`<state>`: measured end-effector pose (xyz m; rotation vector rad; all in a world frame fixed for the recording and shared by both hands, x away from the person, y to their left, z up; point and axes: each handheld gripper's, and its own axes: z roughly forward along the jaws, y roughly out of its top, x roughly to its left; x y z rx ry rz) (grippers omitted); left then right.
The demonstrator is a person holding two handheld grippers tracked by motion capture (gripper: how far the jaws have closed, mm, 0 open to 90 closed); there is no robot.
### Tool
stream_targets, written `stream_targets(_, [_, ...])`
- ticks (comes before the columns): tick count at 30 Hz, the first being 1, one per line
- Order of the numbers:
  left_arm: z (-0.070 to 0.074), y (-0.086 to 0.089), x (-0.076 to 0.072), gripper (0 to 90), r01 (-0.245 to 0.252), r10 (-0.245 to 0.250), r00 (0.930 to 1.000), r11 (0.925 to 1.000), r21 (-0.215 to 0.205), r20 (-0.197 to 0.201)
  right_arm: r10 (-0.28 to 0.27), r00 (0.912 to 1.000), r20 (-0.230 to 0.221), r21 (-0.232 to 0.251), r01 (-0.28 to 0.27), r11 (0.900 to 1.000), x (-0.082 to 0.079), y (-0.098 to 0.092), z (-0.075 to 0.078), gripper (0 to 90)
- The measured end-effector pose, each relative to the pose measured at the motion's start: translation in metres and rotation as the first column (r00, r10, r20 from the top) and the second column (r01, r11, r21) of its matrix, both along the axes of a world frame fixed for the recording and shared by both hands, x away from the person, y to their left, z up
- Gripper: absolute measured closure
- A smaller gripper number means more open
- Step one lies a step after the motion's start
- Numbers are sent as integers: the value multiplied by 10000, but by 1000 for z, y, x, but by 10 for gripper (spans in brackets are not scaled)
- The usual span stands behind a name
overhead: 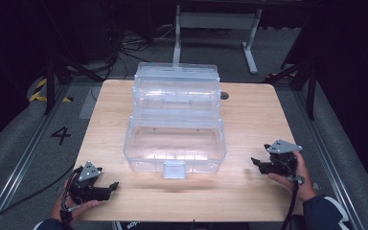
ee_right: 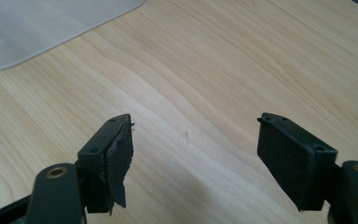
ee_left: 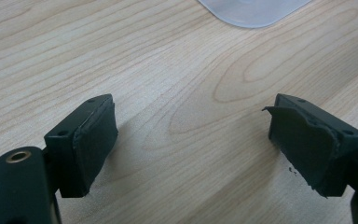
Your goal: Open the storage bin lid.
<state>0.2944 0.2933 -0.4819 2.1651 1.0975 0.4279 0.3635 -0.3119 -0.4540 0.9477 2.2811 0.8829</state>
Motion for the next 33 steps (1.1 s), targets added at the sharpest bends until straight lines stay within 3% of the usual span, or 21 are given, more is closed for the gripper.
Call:
stream_targets(5, [0,0,2,152,83,-84,10000,9999,81,47,-94,9993,-366,312,106,9995,-16,-10,-14,257])
stream_targets(8, [0,0,3,151,122,-122,9999,9999,41,15,-206,9993,-317,447,220,9988,-23,-16,-18,251])
stream_targets(19, [1,0,10,142,182,-181,9998,9998,52,-76,-138,9970,-767,951,211,9952,-38,-25,-29,227])
stream_targets(22, [0,-1,13,140,134,-134,9999,9999,86,-19,-181,9966,-805,1261,282,9916,-41,-28,-31,221])
stream_targets(26, [0,-2,16,126,153,-153,9999,9998,124,-25,-469,9917,-1201,1593,659,9850,-41,-29,-32,210])
stream_targets(33, [0,-4,18,112,152,-151,9999,9998,115,-76,-488,9902,-1310,1650,703,9838,-40,-30,-32,205])
